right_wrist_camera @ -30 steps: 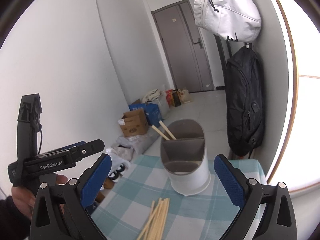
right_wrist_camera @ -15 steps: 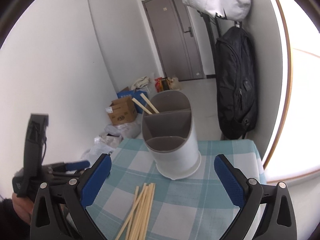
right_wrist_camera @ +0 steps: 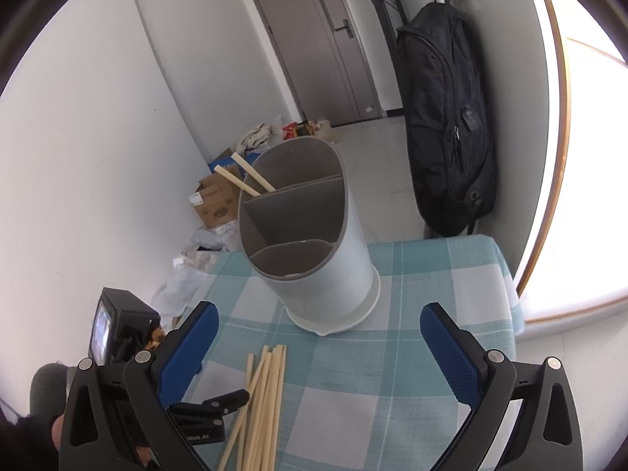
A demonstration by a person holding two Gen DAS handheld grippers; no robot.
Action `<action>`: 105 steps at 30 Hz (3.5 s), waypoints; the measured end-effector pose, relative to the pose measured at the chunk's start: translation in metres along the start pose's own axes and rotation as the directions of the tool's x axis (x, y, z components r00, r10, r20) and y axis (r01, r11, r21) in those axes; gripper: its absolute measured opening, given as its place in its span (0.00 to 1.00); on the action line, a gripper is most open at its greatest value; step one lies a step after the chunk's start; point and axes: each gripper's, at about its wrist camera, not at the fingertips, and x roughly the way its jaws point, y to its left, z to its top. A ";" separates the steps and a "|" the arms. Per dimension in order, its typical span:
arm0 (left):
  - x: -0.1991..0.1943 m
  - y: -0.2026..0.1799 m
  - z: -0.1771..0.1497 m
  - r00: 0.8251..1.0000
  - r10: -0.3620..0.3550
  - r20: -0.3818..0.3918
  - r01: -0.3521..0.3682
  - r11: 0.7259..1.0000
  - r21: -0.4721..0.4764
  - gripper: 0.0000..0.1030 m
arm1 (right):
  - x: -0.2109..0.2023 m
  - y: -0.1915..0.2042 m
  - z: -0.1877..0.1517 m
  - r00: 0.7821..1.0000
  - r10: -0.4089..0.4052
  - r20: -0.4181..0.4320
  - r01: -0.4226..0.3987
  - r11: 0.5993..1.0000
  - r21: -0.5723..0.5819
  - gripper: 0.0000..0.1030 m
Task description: Organize utensils
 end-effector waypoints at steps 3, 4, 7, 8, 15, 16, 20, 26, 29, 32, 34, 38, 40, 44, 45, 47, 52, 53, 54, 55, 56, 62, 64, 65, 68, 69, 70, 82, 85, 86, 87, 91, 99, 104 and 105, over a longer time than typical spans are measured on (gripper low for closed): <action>0.003 -0.003 -0.003 1.000 0.005 -0.014 -0.005 1.000 0.010 0.58 | 0.000 0.000 0.001 1.000 0.005 -0.005 -0.005 1.000 0.006 1.00; 0.002 -0.003 -0.003 1.000 -0.005 -0.021 0.005 1.000 0.011 0.53 | 0.000 0.001 0.001 1.000 0.007 -0.005 -0.007 1.000 0.007 1.00; -0.002 -0.006 -0.003 1.000 -0.010 -0.020 0.010 1.000 0.008 0.31 | 0.000 0.001 0.002 1.000 0.012 -0.005 -0.012 1.000 0.008 1.00; -0.003 -0.006 -0.003 1.000 -0.007 -0.018 0.007 1.000 0.007 0.28 | 0.000 0.001 0.002 1.000 0.014 -0.007 -0.014 1.000 0.010 1.00; -0.001 -0.002 0.007 0.999 -0.029 -0.015 0.028 0.998 -0.057 0.05 | 0.000 -0.004 0.003 1.000 0.019 -0.016 -0.018 0.999 0.032 1.00; -0.001 0.001 0.009 0.999 -0.045 -0.015 0.043 0.996 -0.080 0.05 | 0.000 -0.005 0.003 1.000 0.018 -0.018 -0.018 0.999 0.037 1.00; -0.004 0.002 0.008 0.997 -0.078 -0.004 0.077 0.989 -0.129 0.02 | 0.001 -0.007 0.004 0.999 0.019 -0.028 -0.018 0.999 0.049 1.00; -0.017 0.006 0.006 0.991 -0.124 0.048 0.131 0.973 -0.188 0.02 | 0.003 -0.005 0.002 0.999 0.018 -0.033 -0.017 0.999 0.041 1.00; -0.025 0.008 0.006 0.984 -0.160 0.084 0.175 0.960 -0.219 0.02 | 0.005 -0.002 -0.001 0.999 0.014 -0.043 -0.013 0.999 0.029 1.00; -0.030 0.022 0.016 0.977 -0.161 0.143 0.191 0.955 -0.228 0.02 | 0.007 0.004 -0.004 0.998 0.034 -0.052 -0.034 0.999 0.012 1.00; -0.037 0.027 0.017 0.967 -0.178 0.182 0.218 0.948 -0.232 0.02 | 0.008 0.009 -0.008 0.995 0.067 -0.070 -0.066 0.998 0.008 1.00; -0.048 0.047 0.017 0.945 -0.176 0.276 0.247 0.937 -0.247 0.02 | 0.018 0.019 -0.013 0.978 0.148 -0.146 -0.146 0.989 0.027 0.96; -0.056 0.051 0.015 0.930 -0.190 0.313 0.276 0.925 -0.260 0.02 | 0.027 0.027 -0.013 0.964 0.173 -0.201 -0.170 0.985 0.031 0.89; -0.060 0.055 0.014 0.924 -0.184 0.335 0.278 0.925 -0.258 0.02 | 0.051 0.043 -0.015 0.935 0.181 -0.305 -0.179 0.983 0.035 0.67; -0.060 0.056 0.013 0.927 -0.174 0.331 0.269 0.926 -0.266 0.02 | 0.059 0.049 -0.015 0.927 0.174 -0.331 -0.172 0.984 0.034 0.59; -0.059 0.069 0.012 0.927 -0.182 0.328 0.281 0.916 -0.285 0.02 | 0.073 0.060 -0.017 0.916 0.149 -0.373 -0.148 0.988 0.031 0.58; -0.054 0.100 0.005 0.939 -0.194 0.284 0.294 0.881 -0.371 0.02 | 0.126 0.081 -0.025 0.851 0.119 -0.512 -0.112 0.993 0.045 0.42; -0.054 0.103 0.004 0.941 -0.189 0.280 0.290 0.877 -0.382 0.03 | 0.136 0.085 -0.027 0.839 0.108 -0.533 -0.102 0.994 0.040 0.39; -0.053 0.106 0.003 0.942 -0.189 0.279 0.291 0.874 -0.389 0.07 | 0.143 0.087 -0.028 0.832 0.088 -0.547 -0.088 0.996 0.026 0.39; -0.053 0.109 0.001 0.941 -0.192 0.280 0.295 0.870 -0.395 0.10 | 0.150 0.090 -0.028 0.826 0.064 -0.560 -0.073 0.997 0.007 0.39; -0.053 0.112 0.000 0.943 -0.186 0.275 0.288 0.869 -0.403 0.20 | 0.156 0.092 -0.028 0.822 0.045 -0.567 -0.061 0.998 -0.009 0.37; -0.056 0.126 -0.006 0.940 -0.171 0.294 0.289 0.856 -0.427 0.40 | 0.177 0.104 -0.030 0.778 -0.074 -0.624 0.017 0.995 -0.098 0.26; -0.057 0.129 -0.007 0.939 -0.167 0.302 0.291 0.853 -0.434 0.40 | 0.177 0.111 -0.031 0.780 -0.122 -0.613 0.027 0.986 -0.162 0.25; -0.058 0.131 -0.007 0.938 -0.168 0.303 0.293 0.850 -0.438 0.40 | 0.178 0.114 -0.032 0.778 -0.146 -0.611 0.034 0.981 -0.192 0.25; -0.058 0.134 -0.007 0.939 -0.164 0.301 0.290 0.849 -0.442 0.40 | 0.178 0.119 -0.032 0.775 -0.212 -0.596 0.082 0.968 -0.238 0.09; -0.057 0.135 -0.008 0.940 -0.161 0.300 0.287 0.849 -0.443 0.40 | 0.177 0.119 -0.031 0.776 -0.218 -0.592 0.091 0.967 -0.237 0.06; -0.057 0.136 -0.008 0.941 -0.162 0.299 0.287 0.849 -0.444 0.40 | 0.178 0.118 -0.030 0.775 -0.218 -0.593 0.093 0.968 -0.234 0.06; -0.033 0.126 -0.008 0.971 -0.152 0.186 0.219 0.878 -0.425 0.40 | 0.133 0.103 0.000 0.910 -0.032 -0.414 0.002 0.997 -0.072 0.05; -0.027 0.114 -0.004 0.976 -0.163 0.147 0.209 0.894 -0.396 0.40 | 0.104 0.089 0.009 0.939 0.029 -0.341 -0.037 0.999 -0.018 0.05; -0.025 0.110 -0.002 0.978 -0.161 0.134 0.201 0.901 -0.384 0.40 | 0.095 0.085 0.011 0.945 0.051 -0.322 -0.053 0.999 0.005 0.05; -0.022 0.104 0.001 0.980 -0.158 0.118 0.191 0.909 -0.371 0.40 | 0.082 0.077 0.013 0.953 0.078 -0.293 -0.073 0.997 0.030 0.05; -0.012 0.086 0.010 0.986 -0.153 0.071 0.168 0.929 -0.328 0.47 | 0.052 0.057 0.018 0.971 0.123 -0.206 -0.108 0.990 0.086 0.05; 0.008 0.055 0.025 1.000 -0.018 -0.014 0.014 0.976 -0.217 0.57 | 0.013 0.007 0.021 0.987 0.139 -0.078 -0.123 0.975 0.188 0.05; 0.011 0.041 0.029 0.996 0.087 -0.030 -0.090 0.988 -0.123 0.57 | 0.002 -0.017 0.021 0.989 0.148 -0.026 -0.138 0.964 0.225 0.05; 0.011 0.038 0.028 0.993 0.112 -0.038 -0.116 0.988 -0.104 0.56 | 0.001 -0.020 0.021 0.989 0.149 -0.017 -0.141 0.963 0.230 0.05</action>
